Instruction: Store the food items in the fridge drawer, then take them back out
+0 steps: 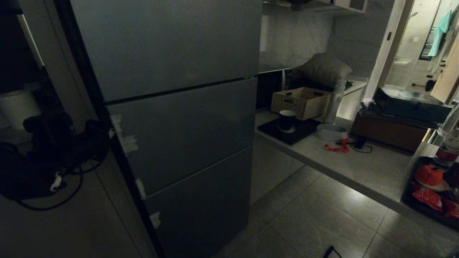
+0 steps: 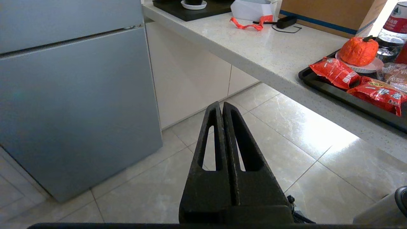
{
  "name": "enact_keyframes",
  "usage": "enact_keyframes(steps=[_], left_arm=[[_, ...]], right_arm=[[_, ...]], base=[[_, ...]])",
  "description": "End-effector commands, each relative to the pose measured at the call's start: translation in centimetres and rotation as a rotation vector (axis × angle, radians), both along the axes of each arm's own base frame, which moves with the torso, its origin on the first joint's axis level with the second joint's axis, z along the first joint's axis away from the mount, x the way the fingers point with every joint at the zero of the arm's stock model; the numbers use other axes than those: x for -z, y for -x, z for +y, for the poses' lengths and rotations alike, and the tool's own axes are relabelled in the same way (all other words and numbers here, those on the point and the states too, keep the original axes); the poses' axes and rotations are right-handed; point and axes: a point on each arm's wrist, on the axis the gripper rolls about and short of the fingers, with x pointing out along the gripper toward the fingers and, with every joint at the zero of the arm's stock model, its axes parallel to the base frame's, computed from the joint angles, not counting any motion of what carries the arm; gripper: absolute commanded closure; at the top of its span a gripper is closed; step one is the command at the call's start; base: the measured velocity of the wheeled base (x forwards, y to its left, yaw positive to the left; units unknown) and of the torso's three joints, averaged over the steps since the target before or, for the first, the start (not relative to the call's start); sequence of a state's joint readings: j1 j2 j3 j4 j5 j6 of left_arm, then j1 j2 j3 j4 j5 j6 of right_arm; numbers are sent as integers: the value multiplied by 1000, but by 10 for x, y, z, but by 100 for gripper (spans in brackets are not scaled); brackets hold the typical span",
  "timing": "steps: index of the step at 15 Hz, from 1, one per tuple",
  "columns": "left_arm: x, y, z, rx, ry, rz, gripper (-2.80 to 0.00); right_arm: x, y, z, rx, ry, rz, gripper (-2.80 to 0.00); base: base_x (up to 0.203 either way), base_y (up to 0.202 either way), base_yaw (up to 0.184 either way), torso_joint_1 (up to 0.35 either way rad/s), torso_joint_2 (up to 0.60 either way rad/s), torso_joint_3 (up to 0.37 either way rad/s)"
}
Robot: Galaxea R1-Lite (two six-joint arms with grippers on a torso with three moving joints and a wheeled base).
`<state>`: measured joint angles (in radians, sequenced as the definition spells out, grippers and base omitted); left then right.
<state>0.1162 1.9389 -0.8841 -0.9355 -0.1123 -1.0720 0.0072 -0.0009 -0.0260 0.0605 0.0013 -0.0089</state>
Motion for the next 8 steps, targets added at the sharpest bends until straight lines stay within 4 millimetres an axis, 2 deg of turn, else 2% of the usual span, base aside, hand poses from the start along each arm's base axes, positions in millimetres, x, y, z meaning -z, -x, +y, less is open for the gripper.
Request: enact_keyframes(steps=[1,6,8], left_arm=[[-3,3,-8,38,18,-7,0],[3,17,-19,97,33,30,0],[6,34,-24,110,40,55,0]], right_arm=[[0,0,0,-1,0,0,0],[0,0,0,-1,0,0,0],[0,0,0,-1,0,0,0]], base=[[0,0,0,0,0,0],[0,0,0,0,0,0],[0,0,0,0,0,0]])
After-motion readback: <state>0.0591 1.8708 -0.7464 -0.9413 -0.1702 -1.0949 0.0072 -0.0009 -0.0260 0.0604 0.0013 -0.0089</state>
